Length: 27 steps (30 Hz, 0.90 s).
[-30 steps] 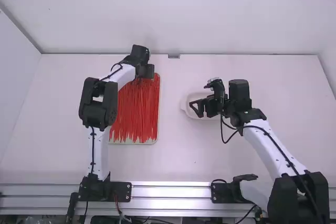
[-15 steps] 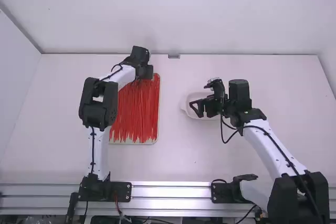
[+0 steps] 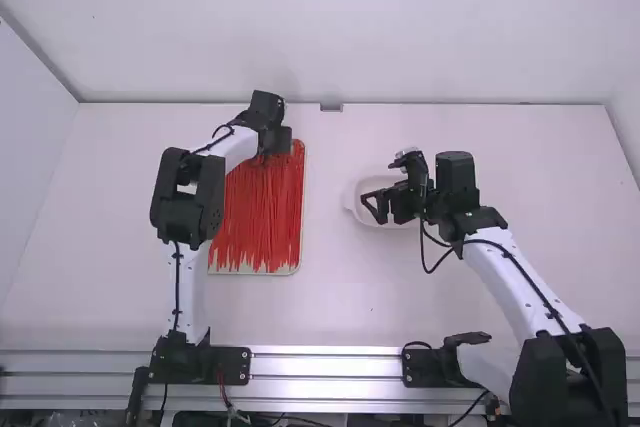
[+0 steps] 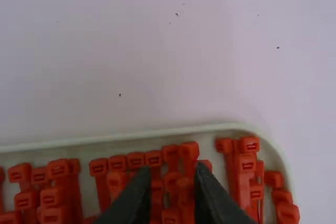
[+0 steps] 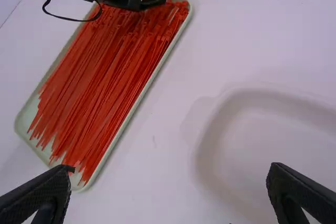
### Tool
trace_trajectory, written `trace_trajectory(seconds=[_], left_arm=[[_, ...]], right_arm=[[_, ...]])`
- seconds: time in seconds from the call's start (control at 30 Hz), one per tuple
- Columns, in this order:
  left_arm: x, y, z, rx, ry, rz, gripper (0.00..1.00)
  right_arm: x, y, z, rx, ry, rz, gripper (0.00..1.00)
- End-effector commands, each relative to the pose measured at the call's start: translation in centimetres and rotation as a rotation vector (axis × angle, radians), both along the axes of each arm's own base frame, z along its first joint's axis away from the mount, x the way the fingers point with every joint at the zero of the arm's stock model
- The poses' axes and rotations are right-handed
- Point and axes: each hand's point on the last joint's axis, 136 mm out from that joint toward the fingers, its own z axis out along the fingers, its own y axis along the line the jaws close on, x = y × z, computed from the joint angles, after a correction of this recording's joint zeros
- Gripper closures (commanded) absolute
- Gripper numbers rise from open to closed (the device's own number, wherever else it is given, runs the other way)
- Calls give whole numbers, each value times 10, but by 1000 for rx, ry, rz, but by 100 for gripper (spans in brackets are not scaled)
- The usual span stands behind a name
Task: Fasten the cable tie
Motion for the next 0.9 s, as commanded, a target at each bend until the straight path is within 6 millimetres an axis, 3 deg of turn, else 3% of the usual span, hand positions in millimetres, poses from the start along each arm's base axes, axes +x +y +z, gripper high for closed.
trace_trajectory(seconds=[0.0, 0.6, 0.87], left_arm=[[-1, -1, 7, -2, -10, 5, 81], [-1, -1, 7, -11, -6, 17, 92], [-2, -1, 7, -14, -2, 23, 93]], right_arm=[[7, 3, 11, 3, -24, 5, 0], [6, 3, 11, 3, -24, 5, 1], [6, 3, 11, 3, -23, 5, 0]])
